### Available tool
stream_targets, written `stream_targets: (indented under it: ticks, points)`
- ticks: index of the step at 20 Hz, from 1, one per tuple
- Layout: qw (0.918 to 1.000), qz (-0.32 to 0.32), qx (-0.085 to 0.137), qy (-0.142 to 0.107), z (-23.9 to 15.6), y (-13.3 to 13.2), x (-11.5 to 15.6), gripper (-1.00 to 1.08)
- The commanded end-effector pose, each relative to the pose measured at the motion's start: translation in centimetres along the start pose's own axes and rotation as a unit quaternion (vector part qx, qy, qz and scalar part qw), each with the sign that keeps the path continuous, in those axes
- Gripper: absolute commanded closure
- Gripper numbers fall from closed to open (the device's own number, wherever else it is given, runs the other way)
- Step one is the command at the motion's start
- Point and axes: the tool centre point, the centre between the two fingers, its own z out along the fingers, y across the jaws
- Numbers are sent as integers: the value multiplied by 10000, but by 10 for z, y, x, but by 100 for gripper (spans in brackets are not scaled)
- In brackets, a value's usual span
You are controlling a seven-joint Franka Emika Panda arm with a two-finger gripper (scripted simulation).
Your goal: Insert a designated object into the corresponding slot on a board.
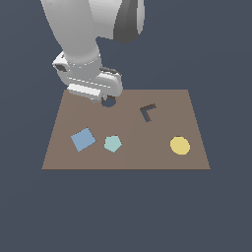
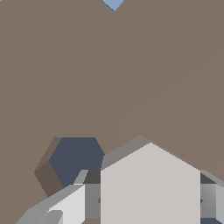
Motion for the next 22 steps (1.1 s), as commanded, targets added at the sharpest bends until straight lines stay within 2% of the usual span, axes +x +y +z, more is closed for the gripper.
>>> stream_targets:
  ticks: [1, 11, 22]
  points:
    - [9990, 446, 1, 3, -1, -8, -2, 108]
    - [9840, 1782, 3, 1, -2, -33, -4, 108]
    - [9671, 2545, 3, 0, -3, -48, -1, 108]
